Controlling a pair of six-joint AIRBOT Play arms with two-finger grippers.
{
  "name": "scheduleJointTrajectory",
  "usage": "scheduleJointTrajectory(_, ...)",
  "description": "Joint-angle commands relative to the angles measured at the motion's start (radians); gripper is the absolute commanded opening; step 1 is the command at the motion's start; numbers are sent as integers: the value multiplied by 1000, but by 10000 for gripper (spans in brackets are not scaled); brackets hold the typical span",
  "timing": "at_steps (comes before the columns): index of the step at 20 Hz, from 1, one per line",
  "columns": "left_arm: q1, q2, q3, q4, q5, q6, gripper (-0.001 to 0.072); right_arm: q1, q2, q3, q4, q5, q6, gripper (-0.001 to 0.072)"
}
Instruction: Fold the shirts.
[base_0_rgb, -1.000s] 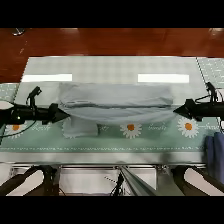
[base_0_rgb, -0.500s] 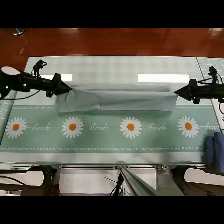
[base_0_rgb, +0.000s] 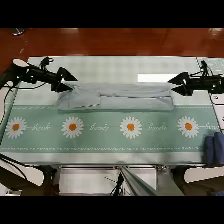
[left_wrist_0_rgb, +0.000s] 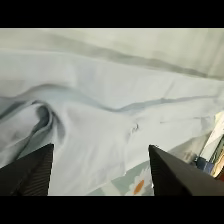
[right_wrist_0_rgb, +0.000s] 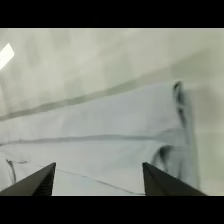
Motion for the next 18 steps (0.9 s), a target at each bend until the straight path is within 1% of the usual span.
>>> scheduleJointTrajectory(1, 94, -3, 70, 177, -195, -100, 703, -79, -13, 80, -100, 129, 8, 628)
scheduleJointTrajectory(2, 138, 26, 67, 296, -226, -171, 703, -117, -12, 91, -137, 174, 17, 628)
scheduleJointTrajectory(3, 170, 65, 51, 389, -222, -194, 703, -149, -13, 89, -176, 206, 28, 628)
scheduleJointTrajectory(4, 191, 112, 19, 441, -187, -196, 702, -169, -13, 75, -220, 217, 42, 628)
scheduleJointTrajectory(5, 204, 171, -35, 446, -114, -187, 703, -174, -13, 52, -244, 209, 48, 628)
scheduleJointTrajectory(6, 202, 239, -109, 417, -19, -154, 702, -172, -14, 28, -248, 188, 47, 628)
scheduleJointTrajectory(7, 188, 308, -194, 359, 82, -97, 703, -159, -18, 5, -241, 160, 47, 628)
scheduleJointTrajectory(9, 130, 464, -397, 178, 283, 27, 702, -123, -44, -11, -194, 145, 26, 628)
scheduleJointTrajectory(10, 88, 533, -492, 84, 360, 82, 703, -97, -60, -11, -166, 141, 13, 628)
scheduleJointTrajectory(11, 47, 580, -557, 11, 403, 125, 703, -68, -73, -11, -151, 124, 12, 628)
scheduleJointTrajectory(12, 3, 608, -599, -41, 413, 169, 702, -40, -84, -11, -139, 105, 13, 628)
scheduleJointTrajectory(13, -36, 615, -613, -64, 405, 184, 703, -16, -93, -11, -123, 87, 13, 628)
scheduleJointTrajectory(15, -117, 612, -613, -64, 399, 184, 703, 31, -110, -11, -108, 59, 14, 628)
scheduleJointTrajectory(18, -209, 589, -607, -65, 411, 179, 702, 79, -121, -10, -107, 59, 22, 616)
